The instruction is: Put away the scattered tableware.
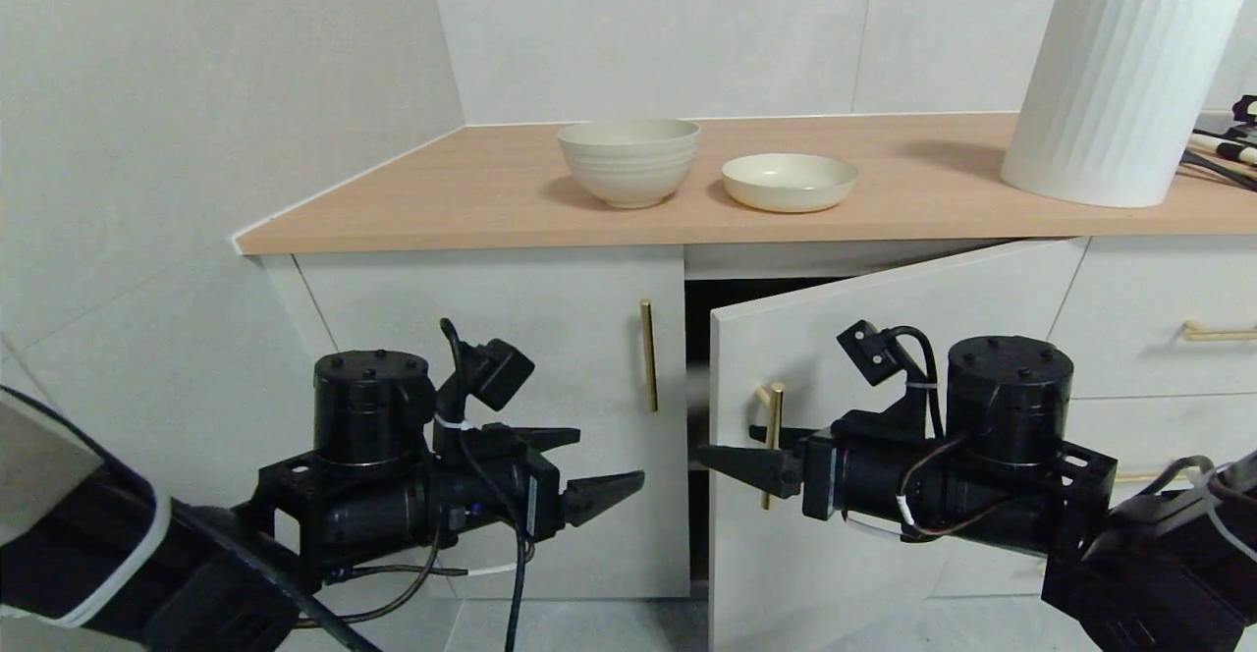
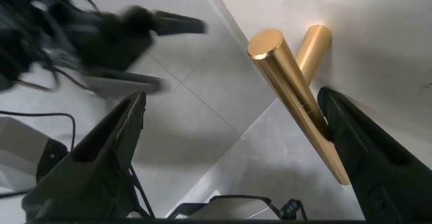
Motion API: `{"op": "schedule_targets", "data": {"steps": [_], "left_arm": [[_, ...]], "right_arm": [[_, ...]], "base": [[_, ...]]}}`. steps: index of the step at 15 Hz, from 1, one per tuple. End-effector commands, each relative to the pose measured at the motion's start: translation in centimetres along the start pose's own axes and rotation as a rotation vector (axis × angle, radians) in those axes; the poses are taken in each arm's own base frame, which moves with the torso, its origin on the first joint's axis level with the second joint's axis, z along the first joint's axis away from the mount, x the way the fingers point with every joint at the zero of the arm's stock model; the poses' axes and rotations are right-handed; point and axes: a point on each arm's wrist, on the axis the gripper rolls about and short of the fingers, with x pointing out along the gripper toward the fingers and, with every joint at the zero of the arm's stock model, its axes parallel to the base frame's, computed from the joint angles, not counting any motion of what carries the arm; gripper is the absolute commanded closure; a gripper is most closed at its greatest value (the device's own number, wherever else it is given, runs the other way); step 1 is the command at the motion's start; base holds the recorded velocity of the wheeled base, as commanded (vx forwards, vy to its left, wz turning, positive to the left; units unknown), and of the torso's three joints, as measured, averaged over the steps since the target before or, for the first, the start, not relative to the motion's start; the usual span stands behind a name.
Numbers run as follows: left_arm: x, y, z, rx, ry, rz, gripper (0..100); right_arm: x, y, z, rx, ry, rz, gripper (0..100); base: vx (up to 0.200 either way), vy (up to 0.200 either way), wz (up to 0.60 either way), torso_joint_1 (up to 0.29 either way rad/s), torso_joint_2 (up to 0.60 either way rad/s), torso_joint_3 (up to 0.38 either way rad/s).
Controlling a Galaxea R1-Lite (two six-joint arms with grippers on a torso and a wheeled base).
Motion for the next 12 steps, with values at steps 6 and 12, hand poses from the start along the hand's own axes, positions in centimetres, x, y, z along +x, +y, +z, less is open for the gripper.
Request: {"op": "schedule_targets", "data": {"steps": [6, 12], "left_arm": [[2.2, -0.4, -0.4, -0.082, -0.015, -0.023, 100], [6.5, -0.1, 1.3, -0.029, -0.102, -0.077, 100]], "right_arm": [[0.5, 0.0, -0.6, 0.007, 0.025, 0.004, 0], [0.3, -0.1, -0.8, 0.008, 0.031, -0.001, 0]], "base": [[0.000, 0.000, 0.00, 0.000, 0.00, 0.000], [0.000, 0.000, 0.00, 0.000, 0.00, 0.000]]}}
